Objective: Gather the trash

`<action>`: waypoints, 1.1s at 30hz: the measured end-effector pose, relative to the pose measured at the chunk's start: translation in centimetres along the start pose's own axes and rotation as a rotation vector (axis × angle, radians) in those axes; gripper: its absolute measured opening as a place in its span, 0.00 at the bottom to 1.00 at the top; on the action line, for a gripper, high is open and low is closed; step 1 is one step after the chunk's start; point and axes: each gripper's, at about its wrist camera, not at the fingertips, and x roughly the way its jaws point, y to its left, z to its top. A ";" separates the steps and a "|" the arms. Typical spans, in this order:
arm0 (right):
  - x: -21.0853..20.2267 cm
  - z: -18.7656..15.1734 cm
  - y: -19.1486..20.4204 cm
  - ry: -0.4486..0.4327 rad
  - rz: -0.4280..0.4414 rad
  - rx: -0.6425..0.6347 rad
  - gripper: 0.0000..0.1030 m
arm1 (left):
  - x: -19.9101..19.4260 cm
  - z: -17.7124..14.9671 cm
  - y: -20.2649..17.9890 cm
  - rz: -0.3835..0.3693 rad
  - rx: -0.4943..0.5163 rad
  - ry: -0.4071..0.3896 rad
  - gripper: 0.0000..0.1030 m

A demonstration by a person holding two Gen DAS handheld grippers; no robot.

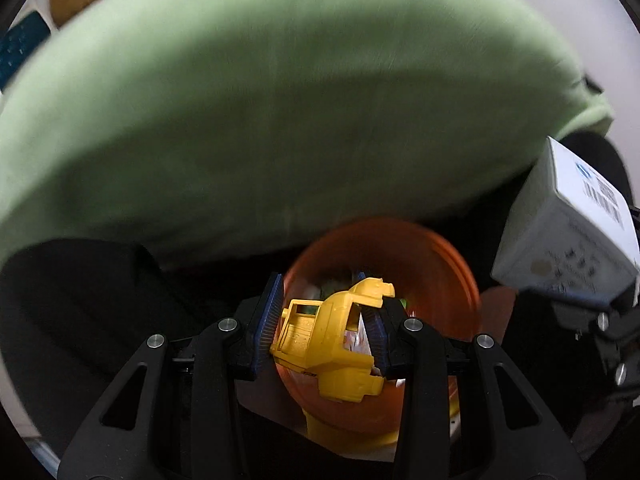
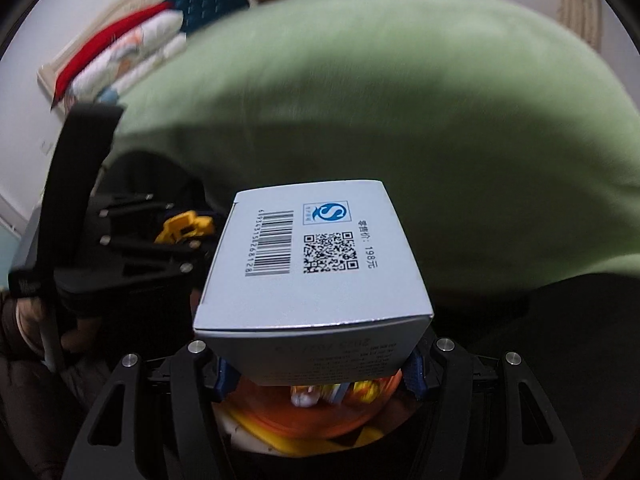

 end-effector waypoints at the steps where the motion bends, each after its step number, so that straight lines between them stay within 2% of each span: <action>1: 0.7 0.0 -0.2 0.029 -0.008 0.003 0.60 | 0.7 0.0 0.1 -0.013 -0.004 0.026 0.37; 5: 3.6 -0.2 -1.6 0.132 -0.015 0.037 0.60 | 4.5 -0.4 0.4 -0.066 -0.017 0.190 0.37; 7: 4.7 -0.3 -1.8 0.173 -0.005 0.045 0.60 | 6.2 -0.5 0.3 -0.066 -0.011 0.258 0.37; 16: 7.8 -0.9 -1.9 0.301 -0.014 0.025 0.63 | 9.5 -0.9 0.4 -0.047 -0.007 0.397 0.39; 17: 8.0 -0.9 -1.8 0.311 -0.028 0.024 0.75 | 9.8 -1.0 0.4 -0.035 -0.011 0.416 0.42; 18: 8.1 -0.9 -1.9 0.311 -0.040 0.021 0.80 | 10.2 -1.2 0.6 -0.024 -0.018 0.443 0.59; 19: 8.0 -0.7 -1.7 0.308 -0.043 0.019 0.80 | 10.4 -1.4 0.8 -0.012 -0.024 0.454 0.75; 23: 7.5 -1.1 -1.9 0.296 -0.039 0.019 0.80 | 9.9 -1.6 0.9 -0.019 -0.043 0.441 0.75; 27: 5.2 -1.3 -2.5 0.256 -0.039 0.021 0.81 | 9.3 -1.7 1.2 -0.018 -0.056 0.426 0.75; 33: 0.6 -0.1 -2.9 0.106 -0.043 0.067 0.88 | 5.4 -1.0 1.5 -0.038 -0.067 0.285 0.75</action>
